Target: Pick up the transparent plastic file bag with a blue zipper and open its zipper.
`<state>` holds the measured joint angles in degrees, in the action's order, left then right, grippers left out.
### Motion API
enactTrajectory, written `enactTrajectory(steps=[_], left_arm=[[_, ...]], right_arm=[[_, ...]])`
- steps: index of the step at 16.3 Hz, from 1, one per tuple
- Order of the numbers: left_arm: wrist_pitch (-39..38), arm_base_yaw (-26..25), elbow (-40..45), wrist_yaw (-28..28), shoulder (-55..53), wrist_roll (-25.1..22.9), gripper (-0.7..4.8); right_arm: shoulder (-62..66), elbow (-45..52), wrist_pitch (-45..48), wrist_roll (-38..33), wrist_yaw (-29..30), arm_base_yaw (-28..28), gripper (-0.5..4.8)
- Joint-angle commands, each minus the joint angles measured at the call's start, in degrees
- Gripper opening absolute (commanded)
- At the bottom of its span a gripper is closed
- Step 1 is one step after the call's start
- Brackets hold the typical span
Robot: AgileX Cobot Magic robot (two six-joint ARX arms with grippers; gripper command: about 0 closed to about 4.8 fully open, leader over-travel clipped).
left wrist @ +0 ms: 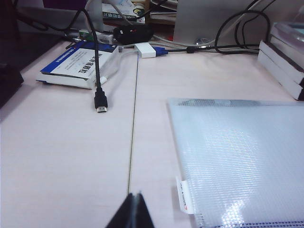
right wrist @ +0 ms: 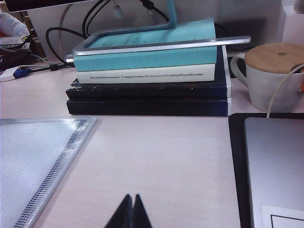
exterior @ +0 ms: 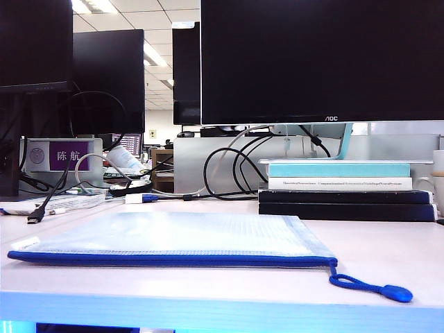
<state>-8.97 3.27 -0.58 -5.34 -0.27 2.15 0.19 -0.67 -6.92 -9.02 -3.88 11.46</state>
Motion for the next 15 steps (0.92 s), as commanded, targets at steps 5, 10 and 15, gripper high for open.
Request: enactTrajectory(steps=[5, 10, 15], left_arm=[[1.7, -0.1, -0.2, -3.1, 0.2, 11.6, -0.06], [-0.1, -0.1, -6.5, -10.4, 0.2, 24.1, -0.06], [-0.5, -0.1, -15.5, -7.2, -2.9, 20.3, -0.06]], right_arm=[[0.1, -1.8, -0.7, -9.1, 0.0, -0.1, -0.01], [0.9, -11.5, -7.2, -7.3, -1.5, 0.0, -0.02], [8.9, -20.7, -6.8, -7.2, -2.3, 0.0, -0.02]])
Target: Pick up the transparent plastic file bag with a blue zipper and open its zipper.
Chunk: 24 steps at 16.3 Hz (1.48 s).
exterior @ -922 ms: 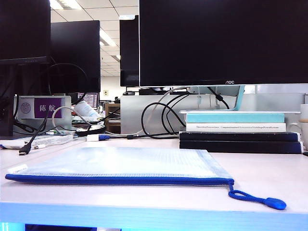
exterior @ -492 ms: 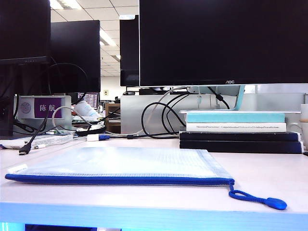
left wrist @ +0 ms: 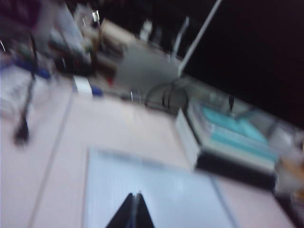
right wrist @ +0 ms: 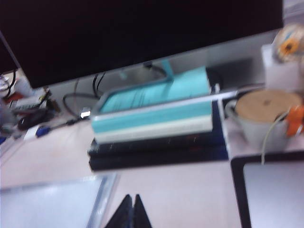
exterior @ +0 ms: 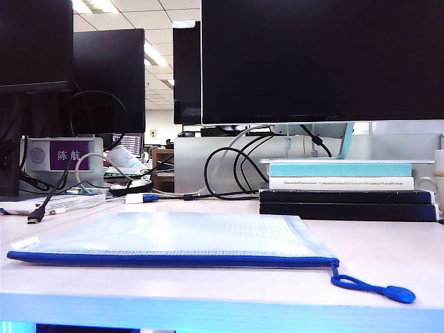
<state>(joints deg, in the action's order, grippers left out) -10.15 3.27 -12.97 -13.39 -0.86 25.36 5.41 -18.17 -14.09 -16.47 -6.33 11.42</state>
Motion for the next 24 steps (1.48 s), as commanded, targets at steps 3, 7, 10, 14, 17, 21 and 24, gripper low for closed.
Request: enactTrajectory(steps=[3, 7, 10, 14, 17, 21, 24], left_arm=[[-1.6, -0.1, -8.7, 1.4, -9.7, -10.2, -0.06], [-2.7, -0.1, -16.2, 1.6, -22.1, -21.3, -0.06], [-5.9, 1.9, -21.0, 1.8, -28.2, -25.5, -0.06], [-10.9, 9.4, -27.3, 5.3, -36.0, -26.8, -0.06], [-10.6, 21.2, -28.3, 19.0, -40.0, -26.8, -0.06], [-2.1, 46.2, -28.3, 34.1, -49.5, -22.1, -0.03], [0.0, 48.3, -28.3, 28.2, -55.7, -19.2, 1.78]], right_arm=[[13.1, -9.2, -0.8, 5.0, 5.0, 0.0, -0.02], [29.2, -19.7, -8.0, 16.4, 13.5, -0.1, -0.01], [38.4, -25.7, -15.2, 21.4, 18.6, -0.1, -0.01], [50.9, -33.4, -23.3, 22.5, 22.7, -0.1, -0.01], [60.0, -35.4, -22.9, 20.1, 37.6, -2.7, 0.52], [76.0, -35.4, -24.7, 17.7, 52.0, -6.7, 1.50], [82.1, -35.4, -24.4, 17.8, 52.5, -6.7, 1.59]])
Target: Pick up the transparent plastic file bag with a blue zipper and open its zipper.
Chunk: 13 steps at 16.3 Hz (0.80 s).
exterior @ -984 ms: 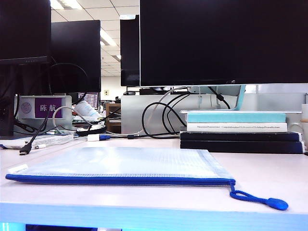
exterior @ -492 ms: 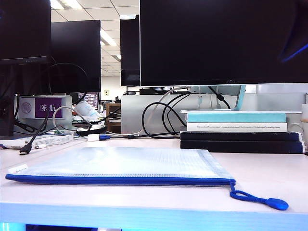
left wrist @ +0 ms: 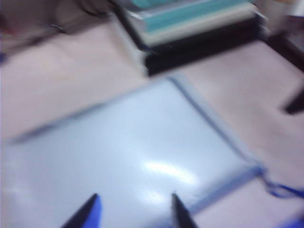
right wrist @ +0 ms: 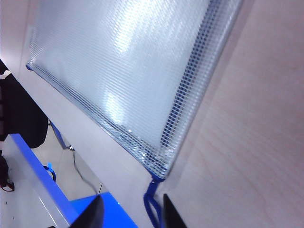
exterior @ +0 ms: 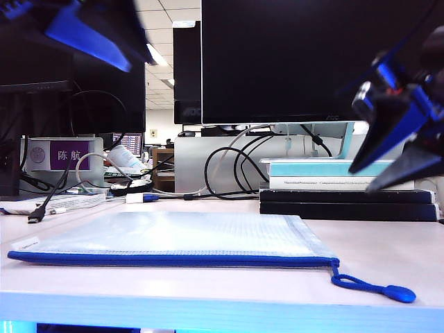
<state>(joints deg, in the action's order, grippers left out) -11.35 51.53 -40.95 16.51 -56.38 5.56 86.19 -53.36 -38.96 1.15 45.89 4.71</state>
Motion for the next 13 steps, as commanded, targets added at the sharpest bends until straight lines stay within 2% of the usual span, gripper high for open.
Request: enactTrajectory(steps=[1, 3, 5, 13], left_arm=[[2.2, 0.0, -0.3, -3.4, -0.2, 0.6, 1.80], [4.1, 0.0, -0.3, -4.1, -0.2, 0.5, 1.80], [4.2, 0.0, -0.3, -4.1, -0.2, 0.5, 1.80], [4.2, 0.0, -0.3, -4.1, -0.3, 0.5, 1.84]], right_arm=[[2.8, -0.2, 0.7, 0.2, 0.3, 0.0, 1.59], [5.7, -0.2, 0.7, 0.2, 0.7, 0.0, 1.59], [9.2, -0.2, 2.5, 0.2, 4.1, 0.1, 1.61], [14.8, -0.2, 5.1, 0.1, 4.2, 0.5, 1.63]])
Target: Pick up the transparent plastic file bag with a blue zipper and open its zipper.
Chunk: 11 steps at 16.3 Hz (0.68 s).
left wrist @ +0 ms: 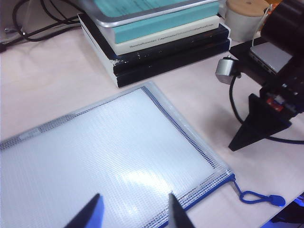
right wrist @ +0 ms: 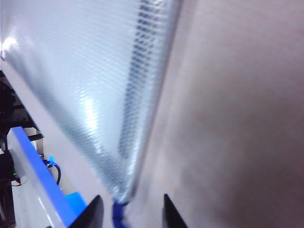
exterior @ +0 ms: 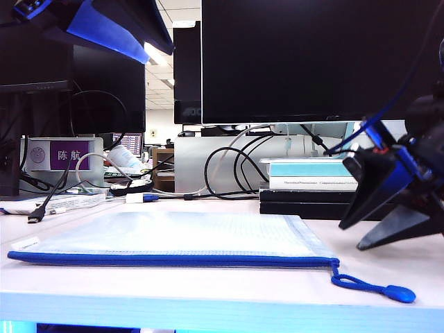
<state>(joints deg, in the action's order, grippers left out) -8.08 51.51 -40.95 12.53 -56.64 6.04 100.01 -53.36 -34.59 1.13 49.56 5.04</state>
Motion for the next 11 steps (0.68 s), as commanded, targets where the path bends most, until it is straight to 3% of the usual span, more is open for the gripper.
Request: enactTrajectory(steps=[1, 6, 8, 9, 11], left_arm=[[0.9, 0.0, -0.3, -0.1, 0.0, 0.0, 1.84], [0.9, 0.0, -0.3, -0.1, 0.0, 0.0, 1.84], [0.8, 0.0, -0.3, -0.2, 0.0, 0.0, 1.84], [0.8, 0.0, -0.3, -0.2, 0.0, 0.0, 1.84], [0.3, 0.0, -0.3, -0.2, 0.0, 0.0, 1.84]], right_arm=[[1.5, -0.2, 1.0, 0.2, 0.5, 0.5, 1.63], [2.5, -0.2, 6.4, -3.8, -0.1, 4.5, 1.63], [3.7, -0.2, 9.7, -6.5, 0.1, 6.5, 1.15], [5.0, -0.2, 11.5, -7.3, 0.2, 7.2, -0.18], [6.1, -0.2, 13.0, -7.7, 1.4, 8.0, -0.01]])
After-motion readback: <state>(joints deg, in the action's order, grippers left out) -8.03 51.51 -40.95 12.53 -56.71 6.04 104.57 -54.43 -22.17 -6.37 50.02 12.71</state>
